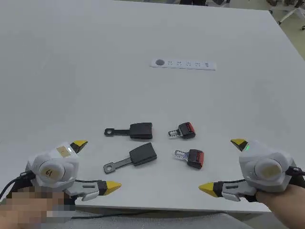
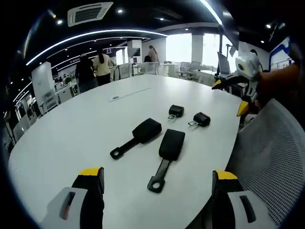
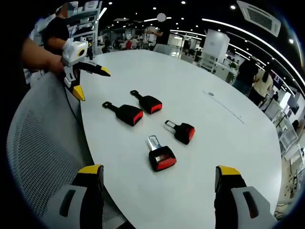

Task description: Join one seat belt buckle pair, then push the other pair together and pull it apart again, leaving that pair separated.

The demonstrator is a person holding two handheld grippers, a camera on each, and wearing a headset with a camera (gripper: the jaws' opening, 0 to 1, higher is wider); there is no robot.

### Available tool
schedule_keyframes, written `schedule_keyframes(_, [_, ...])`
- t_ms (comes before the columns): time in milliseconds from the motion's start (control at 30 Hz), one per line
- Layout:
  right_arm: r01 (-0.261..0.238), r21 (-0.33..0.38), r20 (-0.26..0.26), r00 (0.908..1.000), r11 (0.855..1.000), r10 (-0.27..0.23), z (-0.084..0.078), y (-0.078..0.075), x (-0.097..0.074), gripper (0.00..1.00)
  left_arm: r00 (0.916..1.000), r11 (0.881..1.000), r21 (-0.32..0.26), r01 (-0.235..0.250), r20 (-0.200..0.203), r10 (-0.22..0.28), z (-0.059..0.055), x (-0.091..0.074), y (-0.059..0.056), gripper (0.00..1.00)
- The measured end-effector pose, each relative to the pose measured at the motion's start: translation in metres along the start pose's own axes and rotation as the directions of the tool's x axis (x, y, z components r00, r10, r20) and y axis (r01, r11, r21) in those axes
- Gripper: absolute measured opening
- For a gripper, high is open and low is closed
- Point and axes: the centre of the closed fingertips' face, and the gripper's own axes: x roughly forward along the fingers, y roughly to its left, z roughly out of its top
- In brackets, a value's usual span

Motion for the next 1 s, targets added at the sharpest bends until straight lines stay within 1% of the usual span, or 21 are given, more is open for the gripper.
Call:
schedule_keyframes(100, [0.003, 0.004, 0.005, 1.0000, 1.000, -0.003, 0.0005, 0.0018, 0.0013, 0.99, 1.0000, 1.000, 0.010, 0.007, -0.001, -0.007, -0.0010, 0.0005, -0.0012, 0.94])
schedule_keyframes(167, [0.005, 0.009, 0.005, 1.0000, 1.000, -0.006, -0.0004, 0.0027, 0.0032, 0.99, 1.0000, 1.000, 0.009, 0.003, -0.001, -0.003, 0.0010, -0.0007, -0.0025, 0.93])
schedule_keyframes(267, [0.006, 0.012, 0.009, 0.9999, 1.000, -0.006, 0.0019, 0.0047, 0.0034, 0.99, 1.0000, 1.000, 0.003, -0.002, 0.002, 0.002, 0.0014, -0.0008, -0.0005, 0.93])
schedule_keyframes(400, [0.014, 0.005, 0.012, 0.9998, 1.000, -0.014, 0.0038, -0.0011, 0.0034, 0.99, 1.0000, 1.000, 0.008, -0.003, 0.001, 0.003, 0.0012, -0.0009, -0.0002, 0.93])
schedule_keyframes(533, [0.017, 0.007, 0.011, 0.9998, 1.000, -0.017, 0.0022, -0.0037, 0.0033, 0.99, 1.0000, 1.000, 0.009, -0.004, -0.004, 0.004, 0.0015, -0.0012, -0.0028, 0.93])
schedule_keyframes(667, [0.014, 0.002, 0.004, 0.9999, 1.000, -0.014, -0.0017, -0.0043, 0.0065, 0.99, 1.0000, 1.000, 0.006, -0.006, -0.007, 0.006, -0.0007, -0.0005, -0.0004, 0.93])
schedule_keyframes(767, [0.013, 0.001, 0.005, 0.9999, 1.000, -0.013, -0.0006, -0.0034, 0.0064, 0.98, 0.9999, 1.000, 0.008, -0.003, -0.014, 0.004, -0.0039, 0.0012, 0.0014, 0.93])
schedule_keyframes(1000, [0.019, 0.002, 0.002, 0.9998, 1.000, -0.019, 0.0020, -0.0025, 0.0053, 0.98, 0.9999, 1.000, 0.010, 0.002, -0.012, -0.002, -0.0034, 0.0019, 0.0002, 0.93])
